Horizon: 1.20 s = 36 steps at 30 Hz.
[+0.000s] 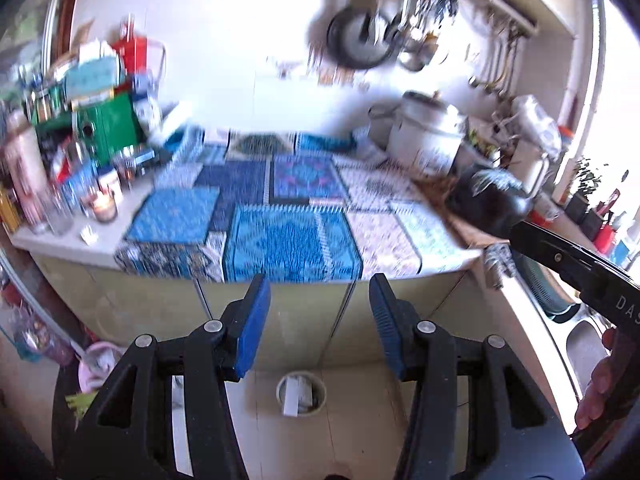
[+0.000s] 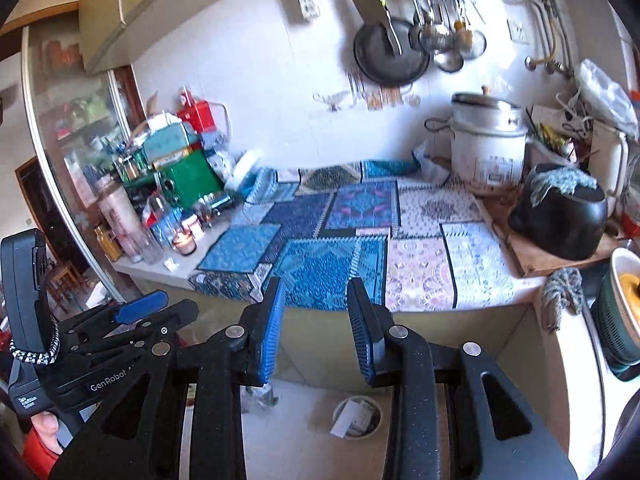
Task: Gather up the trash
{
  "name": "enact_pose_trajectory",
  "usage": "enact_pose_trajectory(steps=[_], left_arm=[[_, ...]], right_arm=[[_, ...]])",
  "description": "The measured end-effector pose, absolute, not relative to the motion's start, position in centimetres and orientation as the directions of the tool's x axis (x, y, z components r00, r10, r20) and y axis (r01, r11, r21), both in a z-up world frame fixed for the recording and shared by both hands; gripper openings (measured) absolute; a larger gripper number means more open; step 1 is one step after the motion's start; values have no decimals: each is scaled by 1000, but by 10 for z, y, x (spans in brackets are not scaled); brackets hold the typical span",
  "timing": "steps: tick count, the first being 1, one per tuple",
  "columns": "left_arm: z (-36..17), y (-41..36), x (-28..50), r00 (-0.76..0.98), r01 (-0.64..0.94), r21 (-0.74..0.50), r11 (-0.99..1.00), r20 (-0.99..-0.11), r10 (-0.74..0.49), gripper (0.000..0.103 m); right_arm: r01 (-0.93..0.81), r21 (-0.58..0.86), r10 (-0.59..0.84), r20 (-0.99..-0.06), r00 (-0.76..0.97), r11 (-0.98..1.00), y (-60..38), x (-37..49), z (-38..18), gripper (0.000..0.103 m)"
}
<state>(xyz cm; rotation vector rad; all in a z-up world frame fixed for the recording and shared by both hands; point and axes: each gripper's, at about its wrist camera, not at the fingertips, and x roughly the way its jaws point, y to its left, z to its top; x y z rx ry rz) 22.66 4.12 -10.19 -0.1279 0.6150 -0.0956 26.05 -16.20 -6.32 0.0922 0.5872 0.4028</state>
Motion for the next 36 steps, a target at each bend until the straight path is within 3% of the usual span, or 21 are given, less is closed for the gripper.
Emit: enact_pose_trajectory(steps=[4,6,10,11,12,20,36], left_arm=[[-59,54,176,865,73,-114,991,-488,-120,54],[-47,58,152,882,63,-91,994,-460,-98,61],[-29,68,108,906,48,-87,995,-416,-80,86],[-27,71,100,910,46,-86,995,-407,-77,93],[-25,73,92,913,44,-85,995,-400,-75,95],[-15,72,58,925,55,-60,997,-373,-74,99],[-22,47,49,917,44,-65,997,-393,-67,101]], right_arm=[[-313,153,348,-456,819,937,-149,216,-31,32],[-295,159,335,-434,836,942,-143,199,-25,45],[-255,161,299,-397,868,953,-141,167,-12,60],[-239,151,280,-394,875,959,-139,160,-10,70],[-225,145,264,-388,883,964,-139,155,-7,78],[-174,95,197,-364,910,980,-137,124,4,103],[-169,91,192,-393,899,981,-160,118,0,103]])
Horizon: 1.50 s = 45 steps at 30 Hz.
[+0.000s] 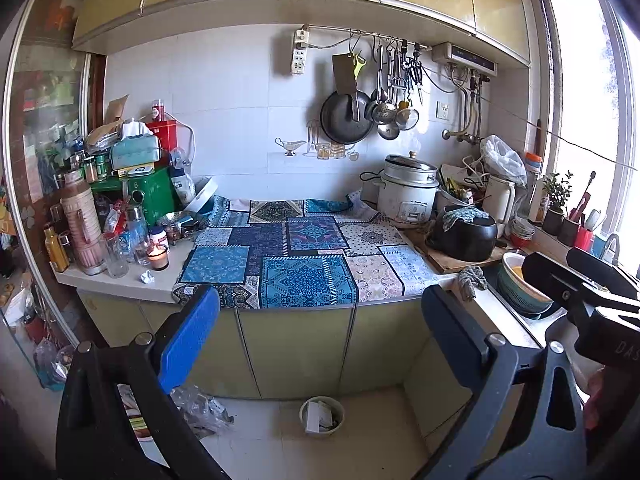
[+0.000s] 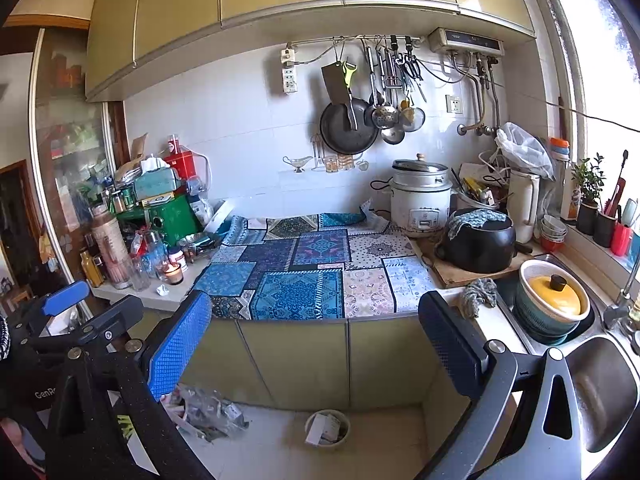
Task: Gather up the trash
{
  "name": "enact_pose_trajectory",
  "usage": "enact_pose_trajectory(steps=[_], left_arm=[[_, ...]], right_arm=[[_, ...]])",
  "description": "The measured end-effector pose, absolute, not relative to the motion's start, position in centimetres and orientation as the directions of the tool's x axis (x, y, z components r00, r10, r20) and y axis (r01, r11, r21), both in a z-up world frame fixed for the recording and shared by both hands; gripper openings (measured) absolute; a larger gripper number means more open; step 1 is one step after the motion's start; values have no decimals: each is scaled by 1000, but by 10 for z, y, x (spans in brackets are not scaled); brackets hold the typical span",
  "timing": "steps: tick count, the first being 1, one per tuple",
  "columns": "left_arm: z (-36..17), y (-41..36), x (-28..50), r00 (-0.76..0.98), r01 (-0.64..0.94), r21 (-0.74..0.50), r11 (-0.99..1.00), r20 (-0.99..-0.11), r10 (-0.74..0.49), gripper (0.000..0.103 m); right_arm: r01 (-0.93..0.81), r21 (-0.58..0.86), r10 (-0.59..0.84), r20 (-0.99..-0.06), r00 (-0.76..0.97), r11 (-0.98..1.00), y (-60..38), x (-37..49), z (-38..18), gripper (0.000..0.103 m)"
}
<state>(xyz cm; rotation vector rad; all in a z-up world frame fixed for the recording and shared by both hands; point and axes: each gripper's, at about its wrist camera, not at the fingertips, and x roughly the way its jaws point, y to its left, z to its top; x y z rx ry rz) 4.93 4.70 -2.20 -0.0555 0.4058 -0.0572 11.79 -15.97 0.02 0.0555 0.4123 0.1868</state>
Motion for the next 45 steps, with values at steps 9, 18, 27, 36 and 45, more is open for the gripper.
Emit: enact_pose_trajectory(steps=[9,18,27,36,45], left_arm=[[-24,43,48,913,27,-85,996,-404,-59,101],[-23,50,51,911,7,-110,994,-408,-52,101],[-22,53,51,909,22,-112,993,-411,-67,101],[-19,52,50,911,45,-119,992,-402,-90,101],[-18,53,47,914,58,-122,991,-393,-102,101]], right_arm=[[-177,93,200,-410,890,980,-167,118,4,103],[-180,95,204,-412,888,979,-165,116,6,103],[-176,105,204,-417,886,979,-167,117,8,103],[-174,101,200,-416,887,980,-169,118,8,103],[-175,100,201,-416,887,979,-171,119,8,103]])
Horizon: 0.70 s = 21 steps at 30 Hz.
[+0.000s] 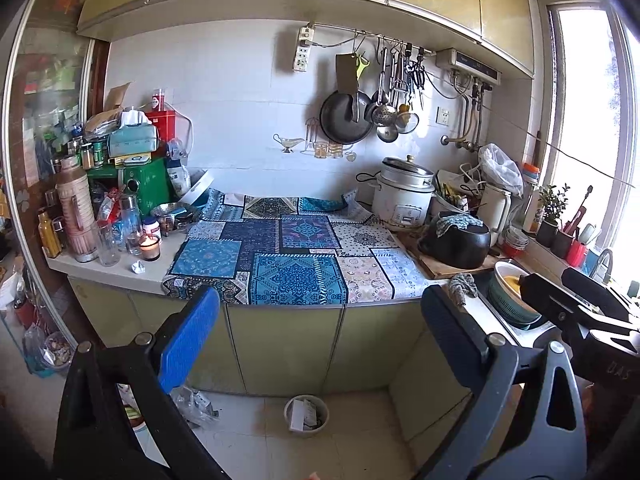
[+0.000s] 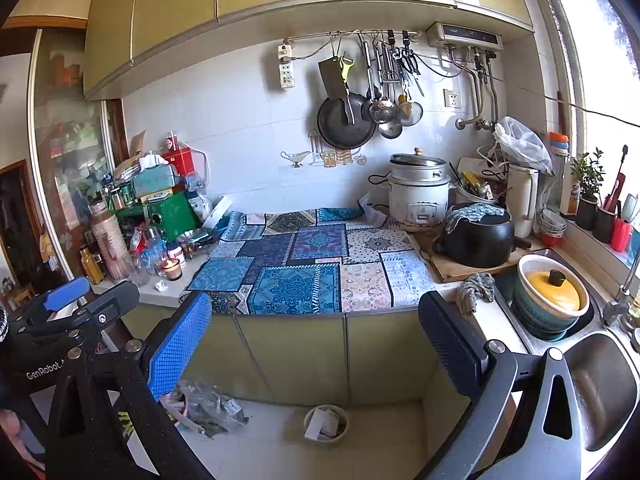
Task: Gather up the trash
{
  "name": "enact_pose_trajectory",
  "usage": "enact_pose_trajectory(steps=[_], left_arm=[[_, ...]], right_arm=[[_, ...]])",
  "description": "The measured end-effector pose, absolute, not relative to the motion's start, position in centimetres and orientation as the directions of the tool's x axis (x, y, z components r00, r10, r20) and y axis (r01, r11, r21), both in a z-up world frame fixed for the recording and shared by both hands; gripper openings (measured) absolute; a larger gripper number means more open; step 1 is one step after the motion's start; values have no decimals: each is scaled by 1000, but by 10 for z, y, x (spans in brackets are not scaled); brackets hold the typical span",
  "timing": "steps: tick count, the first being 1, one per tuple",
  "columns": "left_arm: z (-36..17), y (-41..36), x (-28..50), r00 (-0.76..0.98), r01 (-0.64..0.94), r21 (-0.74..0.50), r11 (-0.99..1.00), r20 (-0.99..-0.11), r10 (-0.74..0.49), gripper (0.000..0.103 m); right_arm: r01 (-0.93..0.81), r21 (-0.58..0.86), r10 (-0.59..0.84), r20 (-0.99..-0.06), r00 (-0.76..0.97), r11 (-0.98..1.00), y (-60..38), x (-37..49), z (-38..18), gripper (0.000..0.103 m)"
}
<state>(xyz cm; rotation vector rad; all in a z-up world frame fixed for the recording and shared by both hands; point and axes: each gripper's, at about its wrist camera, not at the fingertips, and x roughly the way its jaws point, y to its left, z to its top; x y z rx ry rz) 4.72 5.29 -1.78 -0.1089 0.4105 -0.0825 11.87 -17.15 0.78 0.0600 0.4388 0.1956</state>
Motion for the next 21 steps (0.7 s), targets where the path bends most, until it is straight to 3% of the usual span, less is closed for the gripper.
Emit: enact_pose_trajectory(steps=[21], left_arm=[[-22,64,52,903,104,-116,988,-405,-143,101]], right_arm=[[-141,96,169,-428,888,985,-163,121,3,103]])
